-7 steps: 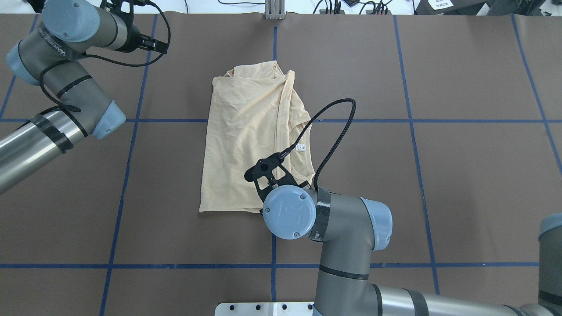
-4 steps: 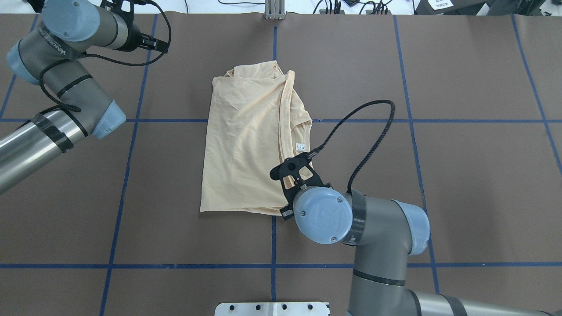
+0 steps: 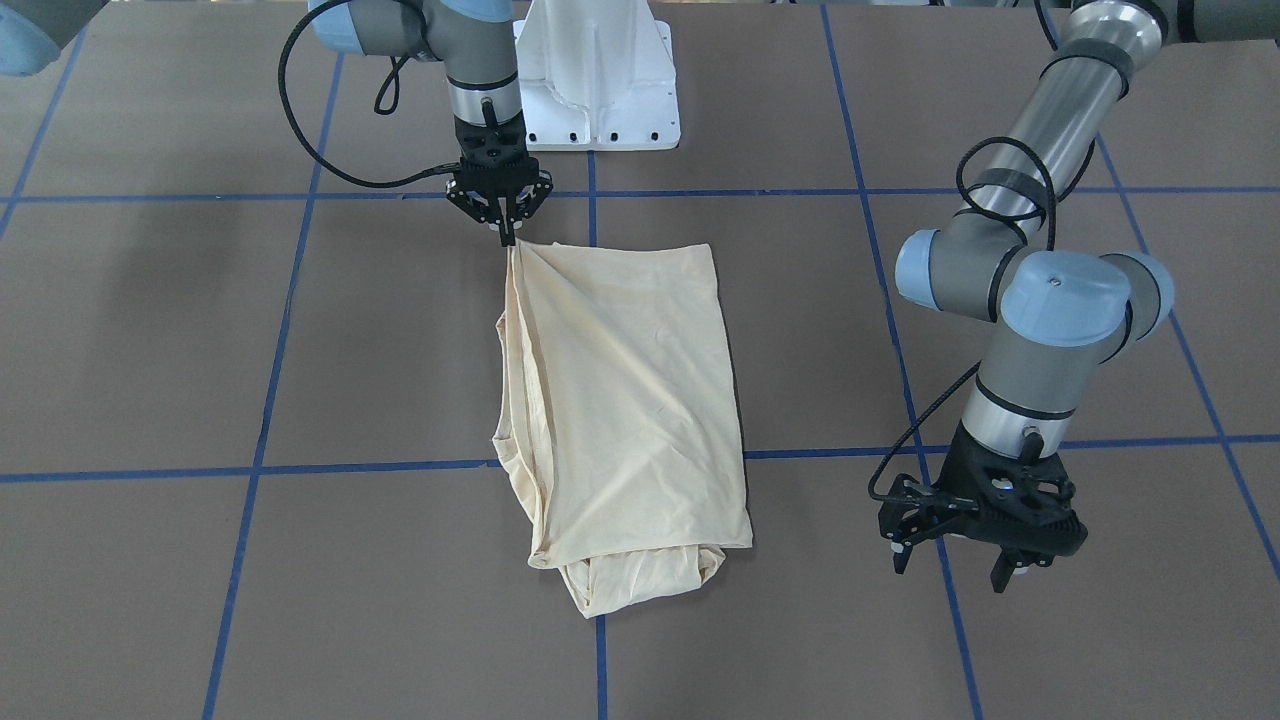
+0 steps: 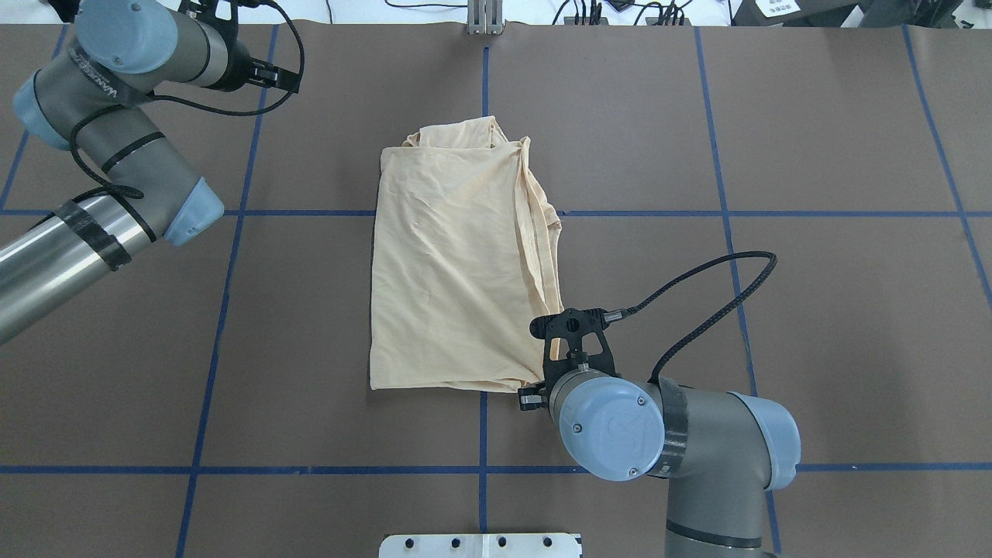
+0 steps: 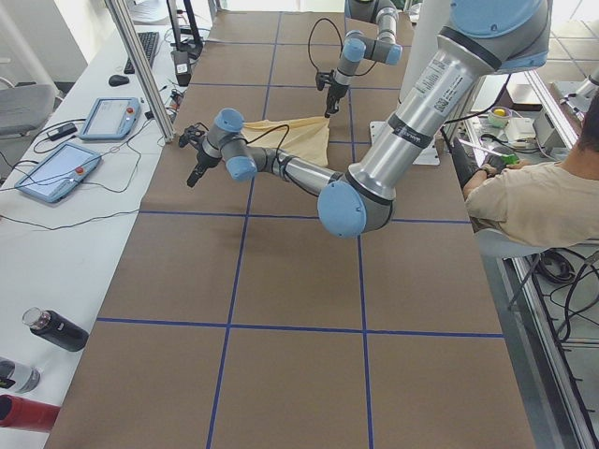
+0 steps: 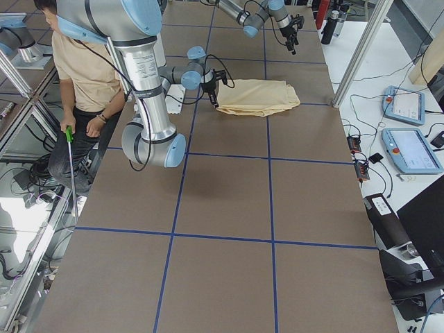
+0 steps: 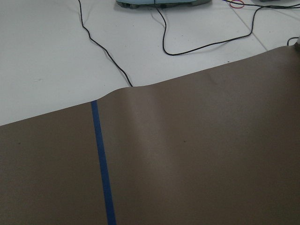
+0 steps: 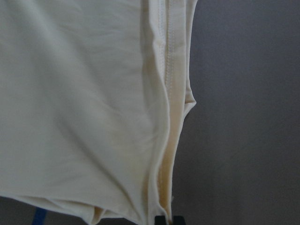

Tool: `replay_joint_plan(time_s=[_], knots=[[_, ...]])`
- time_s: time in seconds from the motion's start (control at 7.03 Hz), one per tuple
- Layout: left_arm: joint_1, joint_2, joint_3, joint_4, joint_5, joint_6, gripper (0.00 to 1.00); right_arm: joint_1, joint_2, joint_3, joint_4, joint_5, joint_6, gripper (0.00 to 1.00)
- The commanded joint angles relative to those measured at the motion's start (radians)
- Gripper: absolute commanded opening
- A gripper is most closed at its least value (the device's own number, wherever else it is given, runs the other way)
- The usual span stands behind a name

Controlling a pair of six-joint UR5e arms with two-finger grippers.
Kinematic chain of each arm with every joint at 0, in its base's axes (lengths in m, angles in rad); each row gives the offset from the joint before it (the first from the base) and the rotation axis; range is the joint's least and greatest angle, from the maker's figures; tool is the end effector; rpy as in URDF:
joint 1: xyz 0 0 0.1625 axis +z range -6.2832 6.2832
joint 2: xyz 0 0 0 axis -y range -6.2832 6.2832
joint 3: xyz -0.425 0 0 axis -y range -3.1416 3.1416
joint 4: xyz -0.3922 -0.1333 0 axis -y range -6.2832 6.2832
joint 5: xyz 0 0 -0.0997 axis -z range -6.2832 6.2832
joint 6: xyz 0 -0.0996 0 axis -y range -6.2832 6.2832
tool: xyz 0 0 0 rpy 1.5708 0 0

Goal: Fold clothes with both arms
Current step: 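Release the shirt and bring both grippers beside its near corners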

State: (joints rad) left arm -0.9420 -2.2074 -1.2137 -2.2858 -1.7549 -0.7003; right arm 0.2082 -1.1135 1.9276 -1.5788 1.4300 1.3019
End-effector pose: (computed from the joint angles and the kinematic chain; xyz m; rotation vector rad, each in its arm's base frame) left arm 0.3575 -0.6872 0.3658 0.6763 0.7440 0.0262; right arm -0.5537 -0.2675 0.2550 0.3194 -0.7504 -0.0005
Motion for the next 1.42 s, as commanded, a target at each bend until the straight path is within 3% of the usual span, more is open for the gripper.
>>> replay_joint_plan(time_s=[0.0, 0.28, 0.57, 0.71, 0.85, 1.0, 1.28], knots=[[0.000, 0.002, -0.030, 0.011, -0.070, -0.008, 1.00, 0.022, 0.011, 0.002, 0.050, -0.016, 0.020, 1.00], [0.003, 0.027, -0.111, 0.014, -0.183, -0.127, 1.00, 0.138, 0.014, 0.002, 0.083, 0.036, 0.011, 1.00], [0.092, 0.134, -0.307, 0.017, -0.218, -0.282, 1.00, 0.267, -0.003, 0.011, 0.088, 0.169, -0.121, 1.00], [0.161, 0.196, -0.423, 0.043, -0.207, -0.371, 1.00, 0.298, -0.047, 0.024, 0.138, 0.184, -0.142, 1.00], [0.239, 0.243, -0.555, 0.130, -0.193, -0.417, 1.00, 0.334, -0.136, 0.024, 0.293, 0.269, -0.154, 1.00], [0.335, 0.309, -0.667, 0.193, -0.117, -0.474, 1.00, 0.377, -0.204, 0.025, 0.359, 0.333, -0.174, 1.00], [0.513, 0.373, -0.710, 0.192, 0.022, -0.655, 1.00, 0.399, -0.212, 0.021, 0.358, 0.333, -0.188, 1.00]])
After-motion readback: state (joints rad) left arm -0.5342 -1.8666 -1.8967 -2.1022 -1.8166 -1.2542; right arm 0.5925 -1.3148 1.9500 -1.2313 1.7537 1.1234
